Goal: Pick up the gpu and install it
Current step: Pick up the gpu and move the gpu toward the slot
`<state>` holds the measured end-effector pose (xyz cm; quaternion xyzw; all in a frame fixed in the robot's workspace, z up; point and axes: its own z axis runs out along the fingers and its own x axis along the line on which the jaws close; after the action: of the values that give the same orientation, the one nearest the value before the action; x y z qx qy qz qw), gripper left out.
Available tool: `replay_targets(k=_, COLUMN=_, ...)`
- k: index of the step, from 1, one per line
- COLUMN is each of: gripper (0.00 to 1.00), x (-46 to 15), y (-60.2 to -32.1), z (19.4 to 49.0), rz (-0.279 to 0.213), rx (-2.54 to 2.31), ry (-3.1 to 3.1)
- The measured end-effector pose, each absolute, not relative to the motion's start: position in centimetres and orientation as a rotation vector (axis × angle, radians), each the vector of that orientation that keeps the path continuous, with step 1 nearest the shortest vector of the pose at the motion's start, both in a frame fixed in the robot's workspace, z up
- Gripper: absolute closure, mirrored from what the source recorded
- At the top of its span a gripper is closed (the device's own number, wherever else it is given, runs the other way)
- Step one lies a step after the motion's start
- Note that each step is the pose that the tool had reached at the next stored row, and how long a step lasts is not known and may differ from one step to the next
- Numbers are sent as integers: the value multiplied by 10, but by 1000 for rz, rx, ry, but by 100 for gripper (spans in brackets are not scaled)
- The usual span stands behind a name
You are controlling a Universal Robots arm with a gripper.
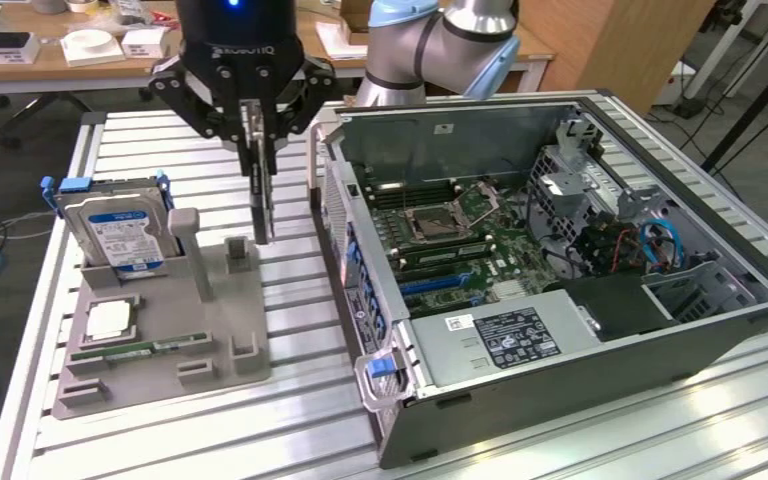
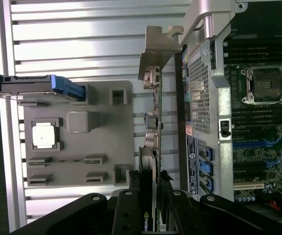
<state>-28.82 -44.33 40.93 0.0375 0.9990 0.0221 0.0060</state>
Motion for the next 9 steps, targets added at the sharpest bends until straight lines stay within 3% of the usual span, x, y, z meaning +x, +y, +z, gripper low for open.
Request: replay_targets(k=9, gripper=74, x=-275, y=-443, z=409, rz=69, rx=117, ry=3127)
